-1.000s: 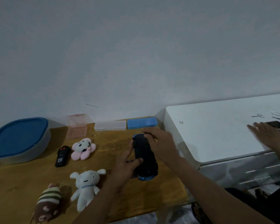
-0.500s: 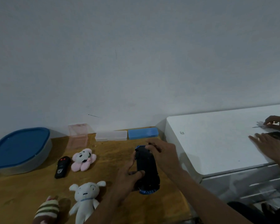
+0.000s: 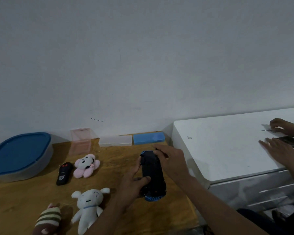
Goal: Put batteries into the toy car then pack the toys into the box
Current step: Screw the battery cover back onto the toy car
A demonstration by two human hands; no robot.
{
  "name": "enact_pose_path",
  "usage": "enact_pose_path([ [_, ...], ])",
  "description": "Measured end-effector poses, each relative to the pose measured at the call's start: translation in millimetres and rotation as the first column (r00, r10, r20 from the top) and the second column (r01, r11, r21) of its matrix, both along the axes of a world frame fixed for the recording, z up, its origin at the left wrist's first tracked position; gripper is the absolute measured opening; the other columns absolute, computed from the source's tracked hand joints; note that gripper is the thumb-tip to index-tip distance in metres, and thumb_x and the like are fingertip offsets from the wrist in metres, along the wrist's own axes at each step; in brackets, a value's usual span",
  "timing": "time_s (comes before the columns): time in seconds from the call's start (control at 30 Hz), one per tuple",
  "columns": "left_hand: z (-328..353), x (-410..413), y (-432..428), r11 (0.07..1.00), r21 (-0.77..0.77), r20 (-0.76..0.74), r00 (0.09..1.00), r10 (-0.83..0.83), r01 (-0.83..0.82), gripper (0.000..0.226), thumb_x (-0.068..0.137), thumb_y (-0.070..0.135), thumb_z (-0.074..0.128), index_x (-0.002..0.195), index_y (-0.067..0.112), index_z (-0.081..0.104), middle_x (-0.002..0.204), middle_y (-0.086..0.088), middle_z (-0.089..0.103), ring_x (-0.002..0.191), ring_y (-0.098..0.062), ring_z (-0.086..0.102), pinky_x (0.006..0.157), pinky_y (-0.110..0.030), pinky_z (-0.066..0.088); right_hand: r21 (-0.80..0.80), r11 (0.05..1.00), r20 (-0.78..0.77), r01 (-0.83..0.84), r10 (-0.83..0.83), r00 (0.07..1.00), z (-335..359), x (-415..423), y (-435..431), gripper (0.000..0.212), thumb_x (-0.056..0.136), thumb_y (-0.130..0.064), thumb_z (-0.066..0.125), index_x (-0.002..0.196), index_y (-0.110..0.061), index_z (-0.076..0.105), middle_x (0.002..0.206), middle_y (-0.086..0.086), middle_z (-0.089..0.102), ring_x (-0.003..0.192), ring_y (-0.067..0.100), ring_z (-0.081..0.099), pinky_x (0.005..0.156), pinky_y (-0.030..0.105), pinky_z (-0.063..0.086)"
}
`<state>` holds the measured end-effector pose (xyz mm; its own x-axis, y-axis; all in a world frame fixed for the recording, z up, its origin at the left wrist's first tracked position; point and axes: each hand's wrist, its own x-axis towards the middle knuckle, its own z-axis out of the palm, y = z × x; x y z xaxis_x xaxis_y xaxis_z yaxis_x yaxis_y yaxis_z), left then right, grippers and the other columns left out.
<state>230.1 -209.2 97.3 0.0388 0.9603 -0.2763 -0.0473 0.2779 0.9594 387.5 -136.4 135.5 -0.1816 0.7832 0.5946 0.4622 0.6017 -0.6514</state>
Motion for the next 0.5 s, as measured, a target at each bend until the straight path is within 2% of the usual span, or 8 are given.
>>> enact_pose_path([
  [0.1,-0.8,-0.6,-1.4,1.000,-0.008,0.018,1.000,-0.001,0.001,0.076,0.090,0.011,0.063,0.125,0.070,0.031,0.139,-0.001,0.053,0.112,-0.028,0.062,0.084,-0.053,0.056,0.025,1.000,0.046,-0.001,-0.001,0.999,0.3,-1.7,-1.5,0.024,0.086,-0.019,0.064,0.107,-0.008,0.071,0.098,0.004,0.074,0.088,0.010,0.067,0.081,0.033,0.058],
  [0.17,-0.2,-0.6,-2.2,1.000,-0.016,0.024,1.000,0.004,-0.004,0.076,0.090,0.012,0.063,0.127,0.068,0.029,0.139,-0.002,0.053,0.111,-0.028,0.063,0.083,-0.052,0.057,0.055,0.998,0.064,-0.021,0.017,0.998,0.7,-2.3,-2.8,0.025,0.086,-0.014,0.064,0.109,-0.006,0.070,0.101,0.006,0.074,0.093,0.016,0.069,0.085,0.033,0.057],
  [0.3,1.9,-0.2,-3.4,1.000,-0.022,-0.002,1.000,0.006,-0.006,0.077,0.090,0.010,0.062,0.141,0.055,0.025,0.134,-0.004,0.057,0.109,-0.027,0.064,0.083,-0.051,0.057,0.072,0.997,0.080,-0.029,0.023,0.996,-0.4,-2.2,-2.6,0.025,0.085,-0.008,0.066,0.110,-0.007,0.070,0.100,0.006,0.074,0.091,0.013,0.068,0.084,0.030,0.057],
  [0.5,3.4,0.6,-7.3,0.999,-0.038,-0.028,1.000,-0.004,0.003,0.078,0.091,0.011,0.061,0.142,0.054,0.022,0.123,-0.005,0.065,0.105,-0.024,0.066,0.084,-0.050,0.056,0.038,0.999,0.072,-0.031,0.028,0.997,-2.6,-3.4,-1.9,0.023,0.086,-0.010,0.065,0.109,-0.008,0.071,0.100,0.005,0.074,0.091,0.013,0.069,0.084,0.033,0.057],
])
